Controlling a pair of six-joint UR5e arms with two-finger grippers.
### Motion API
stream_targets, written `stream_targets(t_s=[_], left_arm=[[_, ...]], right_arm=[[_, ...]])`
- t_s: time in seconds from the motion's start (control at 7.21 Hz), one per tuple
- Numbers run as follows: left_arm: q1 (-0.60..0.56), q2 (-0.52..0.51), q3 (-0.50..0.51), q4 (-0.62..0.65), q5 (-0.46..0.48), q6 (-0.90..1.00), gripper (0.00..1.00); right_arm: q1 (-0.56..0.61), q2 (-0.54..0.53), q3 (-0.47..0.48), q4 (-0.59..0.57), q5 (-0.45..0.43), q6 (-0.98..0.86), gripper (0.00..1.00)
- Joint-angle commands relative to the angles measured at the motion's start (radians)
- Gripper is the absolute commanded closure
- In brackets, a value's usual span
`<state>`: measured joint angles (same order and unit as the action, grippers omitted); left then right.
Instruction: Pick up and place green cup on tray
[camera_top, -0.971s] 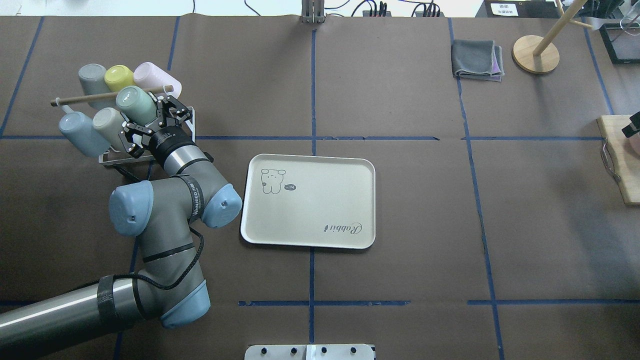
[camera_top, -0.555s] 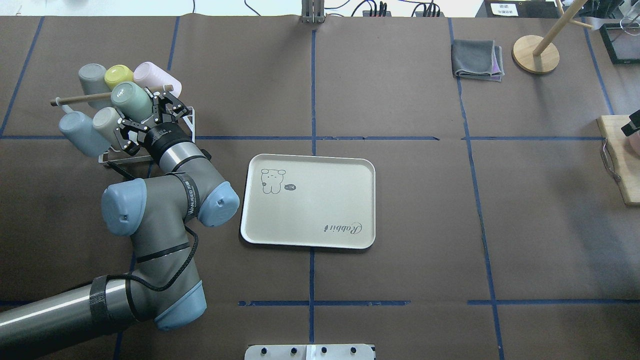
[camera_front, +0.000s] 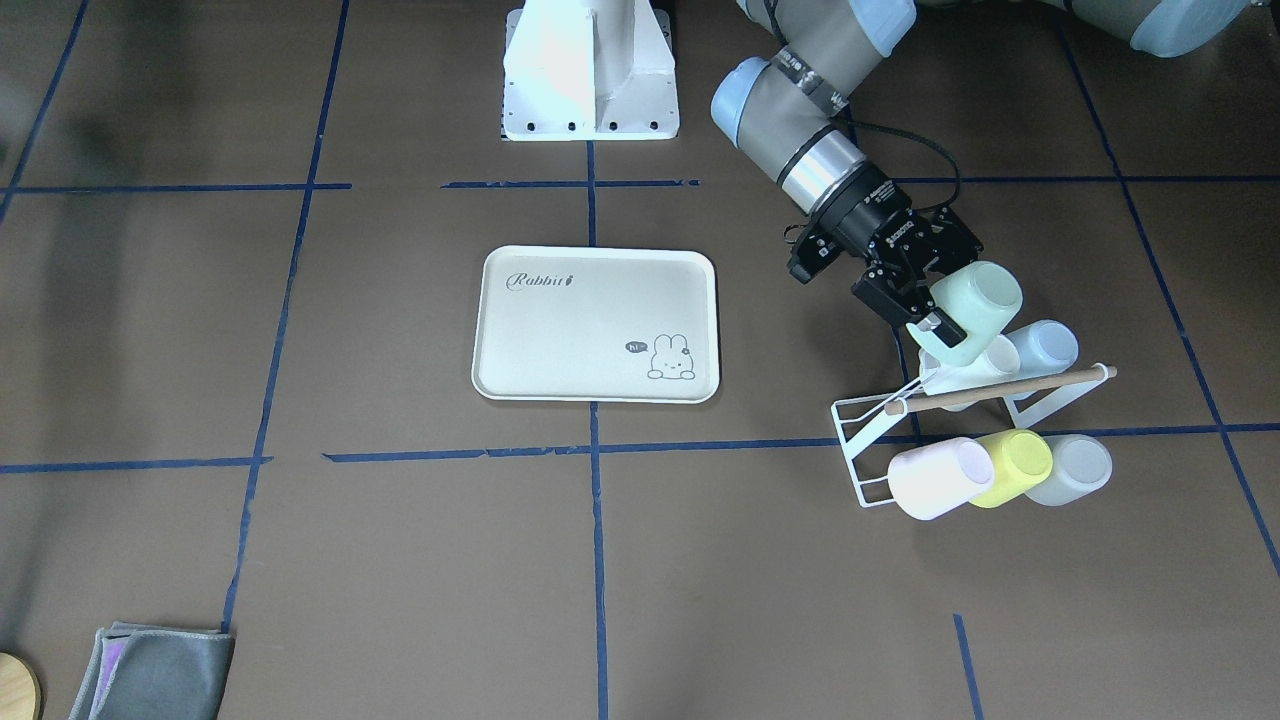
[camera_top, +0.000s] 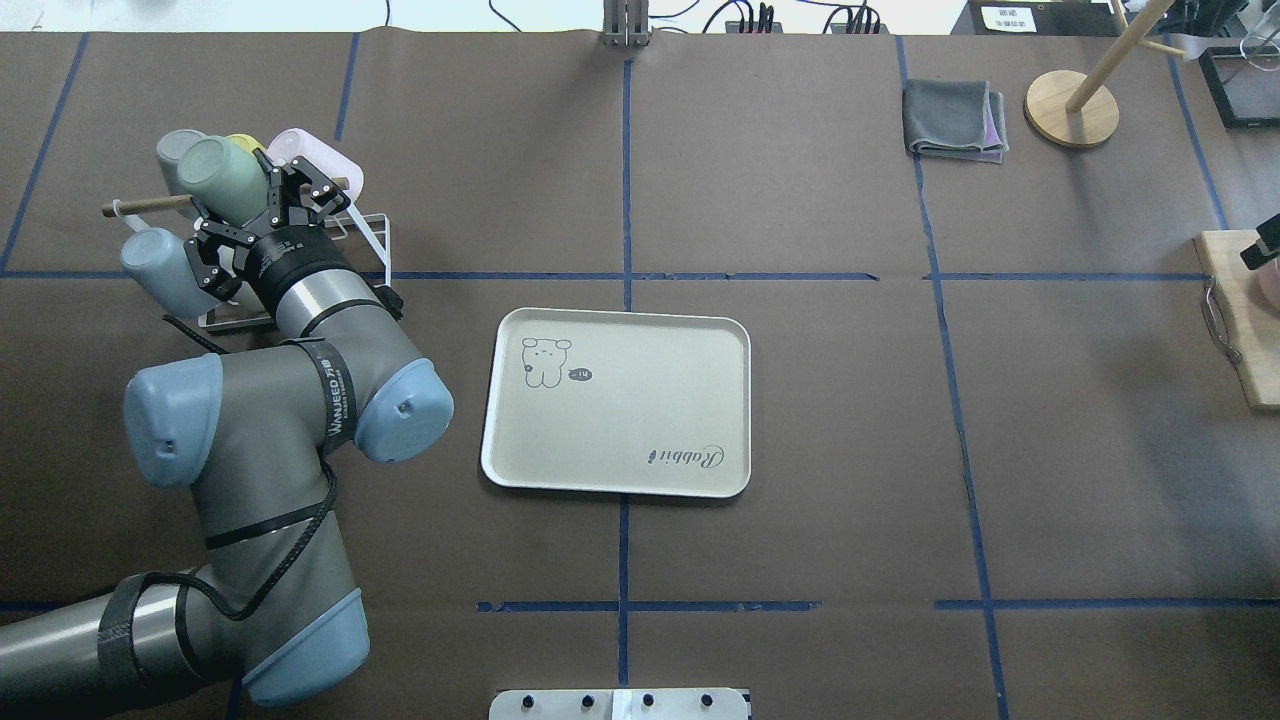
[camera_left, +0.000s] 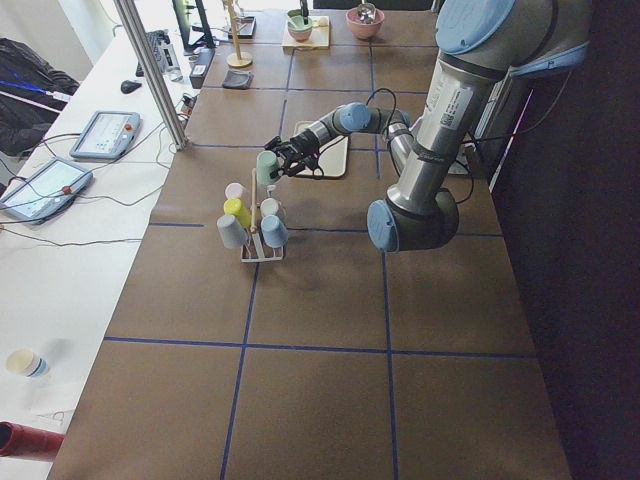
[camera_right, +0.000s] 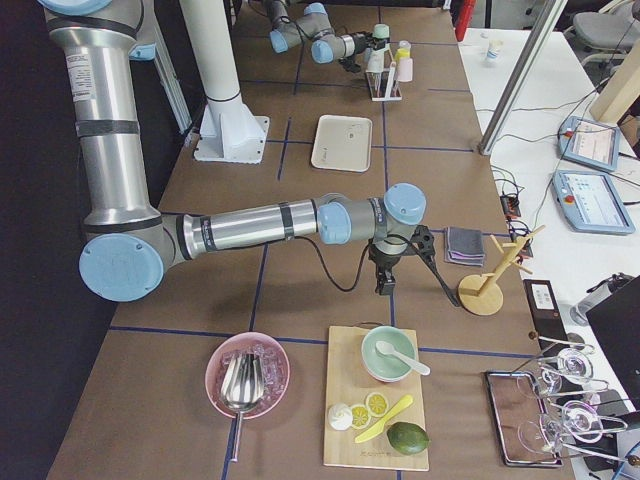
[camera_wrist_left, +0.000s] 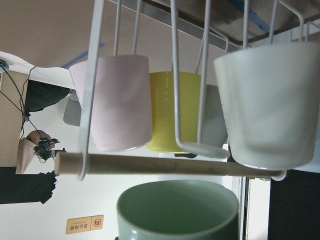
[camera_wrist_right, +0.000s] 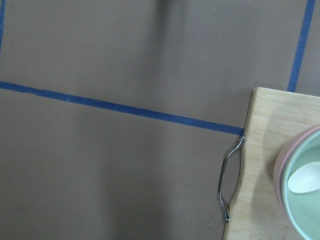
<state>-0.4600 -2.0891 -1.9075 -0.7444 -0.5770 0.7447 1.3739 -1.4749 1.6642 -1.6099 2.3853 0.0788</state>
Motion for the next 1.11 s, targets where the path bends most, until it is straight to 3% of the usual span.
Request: stream_targets(t_s=[0.0, 0.28, 0.69, 0.97], left_arm=[[-0.046, 0.000, -0.111, 0.000, -0.004, -0.001, 0.52], [-0.063, -0.006, -0.226, -0.064, -0.045, -0.101, 0.52], [-0.068, 0.000, -0.266, -0.243, -0.268, -0.442, 0.53], [-0.059, 0.012, -0.257, -0.354, -0.448, -0.650, 0.61]], right_arm=[[0.002, 0.001, 0.003, 0.001, 0.000, 0.009, 0.00], [0.002, 0.001, 0.003, 0.002, -0.006, 0.012, 0.00], [0.026, 0.004, 0.008, 0.002, -0.003, 0.012, 0.00], [0.033, 0.010, 0.015, 0.002, -0.005, 0.013, 0.00]])
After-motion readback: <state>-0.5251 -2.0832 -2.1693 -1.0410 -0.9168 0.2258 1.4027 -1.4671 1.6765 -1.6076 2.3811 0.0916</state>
